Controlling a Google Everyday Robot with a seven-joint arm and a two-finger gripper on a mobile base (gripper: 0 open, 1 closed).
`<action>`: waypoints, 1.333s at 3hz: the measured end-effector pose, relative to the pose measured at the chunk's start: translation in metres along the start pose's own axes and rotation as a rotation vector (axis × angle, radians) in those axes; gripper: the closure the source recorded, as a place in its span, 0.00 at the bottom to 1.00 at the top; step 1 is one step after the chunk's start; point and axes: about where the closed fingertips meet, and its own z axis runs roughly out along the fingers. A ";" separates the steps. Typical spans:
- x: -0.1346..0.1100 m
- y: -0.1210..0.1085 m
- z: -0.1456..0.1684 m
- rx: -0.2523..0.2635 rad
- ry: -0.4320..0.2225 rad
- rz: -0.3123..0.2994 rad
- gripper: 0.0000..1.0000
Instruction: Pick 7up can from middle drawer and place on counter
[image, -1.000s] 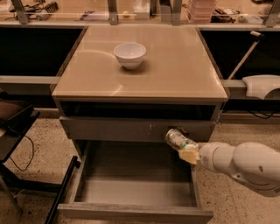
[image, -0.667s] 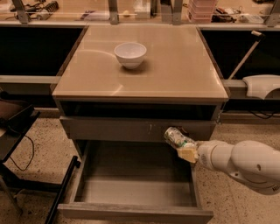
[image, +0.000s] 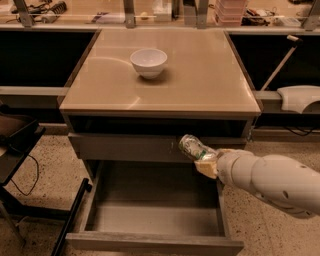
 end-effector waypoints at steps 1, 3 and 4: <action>-0.001 -0.014 -0.038 0.130 -0.044 -0.029 1.00; -0.101 -0.012 -0.127 0.326 -0.269 -0.098 1.00; -0.126 -0.003 -0.135 0.330 -0.297 -0.098 1.00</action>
Offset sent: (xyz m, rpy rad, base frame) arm -0.0936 0.0367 0.3644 -0.4031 -0.5734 -0.1918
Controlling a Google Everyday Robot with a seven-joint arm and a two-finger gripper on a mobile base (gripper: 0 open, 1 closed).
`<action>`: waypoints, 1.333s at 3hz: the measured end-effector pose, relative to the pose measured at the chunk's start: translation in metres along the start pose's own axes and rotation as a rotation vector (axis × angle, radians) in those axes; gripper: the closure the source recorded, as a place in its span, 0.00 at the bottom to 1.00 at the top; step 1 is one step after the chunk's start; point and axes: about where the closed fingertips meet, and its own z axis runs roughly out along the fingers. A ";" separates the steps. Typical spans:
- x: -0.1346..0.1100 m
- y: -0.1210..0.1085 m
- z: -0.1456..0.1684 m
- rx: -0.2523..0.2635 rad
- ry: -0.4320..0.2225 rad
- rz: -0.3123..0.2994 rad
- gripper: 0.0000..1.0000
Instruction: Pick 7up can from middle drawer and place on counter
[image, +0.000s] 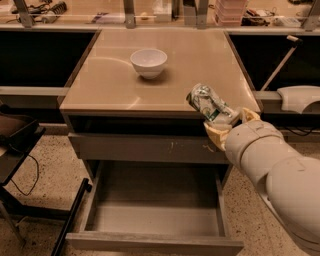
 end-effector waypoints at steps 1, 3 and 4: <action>0.002 0.016 0.020 -0.021 -0.001 0.012 1.00; -0.033 -0.052 0.155 0.106 -0.083 -0.144 1.00; -0.027 -0.070 0.185 0.126 -0.071 -0.120 1.00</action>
Offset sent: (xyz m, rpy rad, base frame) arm 0.2281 -0.0194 -0.0288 -0.1670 -0.1633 0.0341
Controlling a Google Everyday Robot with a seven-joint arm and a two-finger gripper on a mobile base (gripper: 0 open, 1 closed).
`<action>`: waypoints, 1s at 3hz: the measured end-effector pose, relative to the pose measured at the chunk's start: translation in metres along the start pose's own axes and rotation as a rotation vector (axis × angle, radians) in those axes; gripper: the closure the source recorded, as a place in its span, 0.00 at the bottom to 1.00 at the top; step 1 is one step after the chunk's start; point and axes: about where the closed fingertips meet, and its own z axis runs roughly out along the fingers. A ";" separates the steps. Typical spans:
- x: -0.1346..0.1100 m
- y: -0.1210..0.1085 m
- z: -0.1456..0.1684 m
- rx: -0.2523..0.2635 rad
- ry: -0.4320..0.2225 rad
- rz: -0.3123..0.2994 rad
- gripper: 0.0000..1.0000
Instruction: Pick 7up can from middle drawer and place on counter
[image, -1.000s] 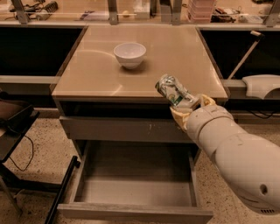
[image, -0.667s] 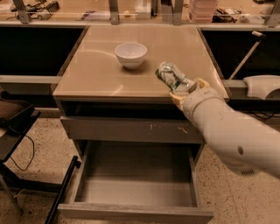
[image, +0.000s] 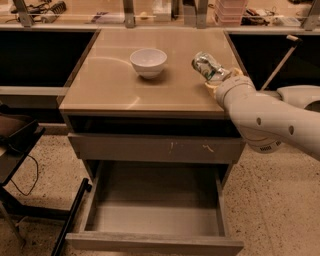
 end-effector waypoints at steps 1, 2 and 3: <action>0.004 -0.007 0.002 -0.010 0.018 0.004 1.00; 0.018 -0.026 0.020 -0.031 0.066 -0.018 1.00; 0.029 -0.050 0.034 -0.039 0.091 -0.021 1.00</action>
Offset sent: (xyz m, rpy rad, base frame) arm 0.0485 -0.0994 -0.0083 -0.1010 0.1657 -0.0396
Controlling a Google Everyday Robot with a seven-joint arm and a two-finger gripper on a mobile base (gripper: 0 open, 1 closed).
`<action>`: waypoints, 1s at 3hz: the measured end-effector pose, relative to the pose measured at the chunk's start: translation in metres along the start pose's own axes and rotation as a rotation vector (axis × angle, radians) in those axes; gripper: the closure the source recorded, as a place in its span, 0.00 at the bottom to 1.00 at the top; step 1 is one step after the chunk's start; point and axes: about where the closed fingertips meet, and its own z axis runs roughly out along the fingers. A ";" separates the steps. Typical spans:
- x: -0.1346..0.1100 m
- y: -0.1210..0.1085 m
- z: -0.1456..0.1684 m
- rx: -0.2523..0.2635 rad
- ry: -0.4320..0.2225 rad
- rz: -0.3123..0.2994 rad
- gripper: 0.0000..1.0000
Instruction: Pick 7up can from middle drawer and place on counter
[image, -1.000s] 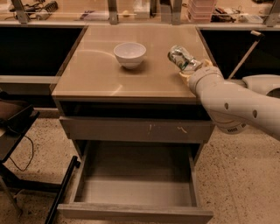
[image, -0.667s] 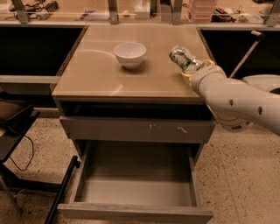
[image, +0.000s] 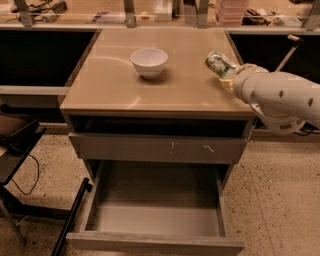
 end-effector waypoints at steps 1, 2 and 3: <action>0.001 -0.005 0.000 0.002 0.002 0.002 0.83; 0.001 -0.005 0.000 0.002 0.002 0.002 0.59; 0.001 -0.005 0.000 0.002 0.002 0.002 0.36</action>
Offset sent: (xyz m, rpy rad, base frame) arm 0.0002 -0.0053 0.0014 0.0009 0.0012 -0.0033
